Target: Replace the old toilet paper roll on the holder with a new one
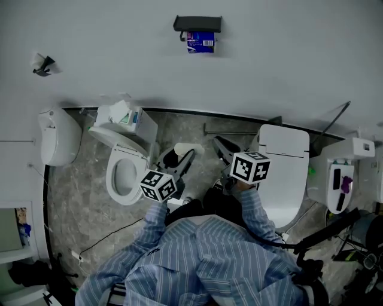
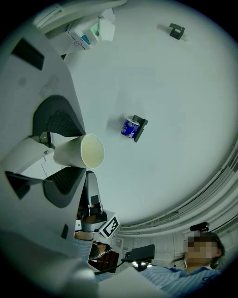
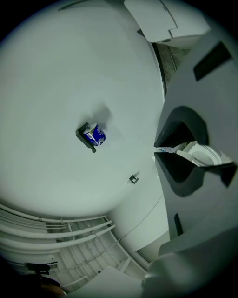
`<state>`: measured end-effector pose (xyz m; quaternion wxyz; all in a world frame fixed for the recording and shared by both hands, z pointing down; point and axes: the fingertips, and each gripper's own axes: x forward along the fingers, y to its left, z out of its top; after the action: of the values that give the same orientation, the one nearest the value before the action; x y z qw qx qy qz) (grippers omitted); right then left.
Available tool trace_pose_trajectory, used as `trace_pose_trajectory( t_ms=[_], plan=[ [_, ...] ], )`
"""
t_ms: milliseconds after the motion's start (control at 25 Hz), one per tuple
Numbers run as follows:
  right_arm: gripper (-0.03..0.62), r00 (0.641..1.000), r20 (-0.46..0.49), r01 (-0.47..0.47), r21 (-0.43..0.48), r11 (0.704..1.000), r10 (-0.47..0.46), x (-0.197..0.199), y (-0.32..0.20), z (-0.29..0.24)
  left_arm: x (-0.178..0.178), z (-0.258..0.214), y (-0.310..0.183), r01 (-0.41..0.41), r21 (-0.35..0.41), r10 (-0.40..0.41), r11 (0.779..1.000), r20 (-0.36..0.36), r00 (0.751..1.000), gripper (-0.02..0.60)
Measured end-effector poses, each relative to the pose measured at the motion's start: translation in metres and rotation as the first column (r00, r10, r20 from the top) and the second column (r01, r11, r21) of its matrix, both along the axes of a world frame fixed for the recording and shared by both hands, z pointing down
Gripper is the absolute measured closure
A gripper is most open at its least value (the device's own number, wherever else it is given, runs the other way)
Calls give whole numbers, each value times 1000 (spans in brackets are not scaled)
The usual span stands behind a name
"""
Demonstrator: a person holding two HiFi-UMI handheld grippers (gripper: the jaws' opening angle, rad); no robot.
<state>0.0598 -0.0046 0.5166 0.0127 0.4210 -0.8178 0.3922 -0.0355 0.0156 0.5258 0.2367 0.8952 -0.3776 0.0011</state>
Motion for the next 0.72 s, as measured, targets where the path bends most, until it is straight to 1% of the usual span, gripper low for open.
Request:
trace_pose_trajectory(
  t_ms=[160,320,520,720],
  plan=[
    [557,1000,-12,-19,-4,1000,19,-21,18,2,-20,2,23,-7,-14,7,1000,-12,1000,383],
    [557,999,-18,-31,-6,1000,30,-52,44,2,-49,-2,47,-7,-25,6,1000,-38,999,383],
    [557,999,-41,-25,-13,1000,25,-90,80,5,-81,-1,75,-28,-22,27,999,-37,999,383],
    [557,998,-53,-44,-5,999,44,-111,113,6,-99,2,99,-58,-15,58,998,-40,998,383]
  ],
)
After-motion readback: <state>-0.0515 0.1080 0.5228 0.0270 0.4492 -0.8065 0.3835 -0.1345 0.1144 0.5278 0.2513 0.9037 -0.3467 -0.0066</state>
